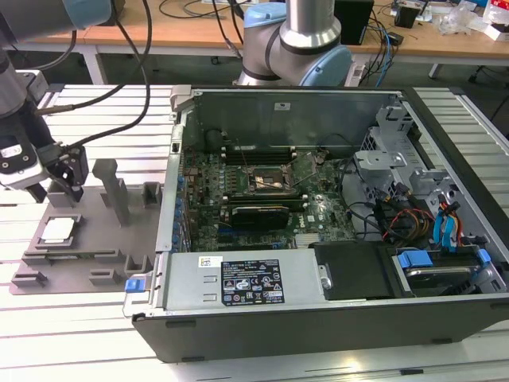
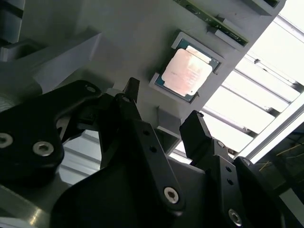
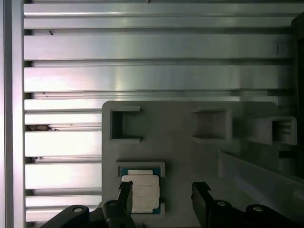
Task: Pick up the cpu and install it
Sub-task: 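Pick up the cpu and move it towards the insertion slot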
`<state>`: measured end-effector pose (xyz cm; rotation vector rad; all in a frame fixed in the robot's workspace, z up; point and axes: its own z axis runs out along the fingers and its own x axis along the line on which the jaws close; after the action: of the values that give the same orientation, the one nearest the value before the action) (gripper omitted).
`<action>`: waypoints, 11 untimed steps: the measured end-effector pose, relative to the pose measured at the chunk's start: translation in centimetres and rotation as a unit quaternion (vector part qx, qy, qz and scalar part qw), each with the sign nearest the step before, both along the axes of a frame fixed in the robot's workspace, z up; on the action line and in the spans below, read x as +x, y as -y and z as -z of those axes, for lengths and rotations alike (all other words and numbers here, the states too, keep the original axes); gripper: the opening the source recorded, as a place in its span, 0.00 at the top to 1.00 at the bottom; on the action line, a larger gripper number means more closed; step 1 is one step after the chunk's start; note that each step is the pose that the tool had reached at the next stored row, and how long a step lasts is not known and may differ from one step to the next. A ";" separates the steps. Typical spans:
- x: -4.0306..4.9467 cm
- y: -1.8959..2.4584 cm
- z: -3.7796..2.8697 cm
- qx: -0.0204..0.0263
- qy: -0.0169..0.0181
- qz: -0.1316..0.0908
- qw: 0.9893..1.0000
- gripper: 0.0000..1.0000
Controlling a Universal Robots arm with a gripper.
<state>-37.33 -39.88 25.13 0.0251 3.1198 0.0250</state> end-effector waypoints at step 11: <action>-0.44 1.26 0.80 -0.017 0.000 -0.003 1.000 0.38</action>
<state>-37.78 -41.14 24.33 0.0142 3.1195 -0.0283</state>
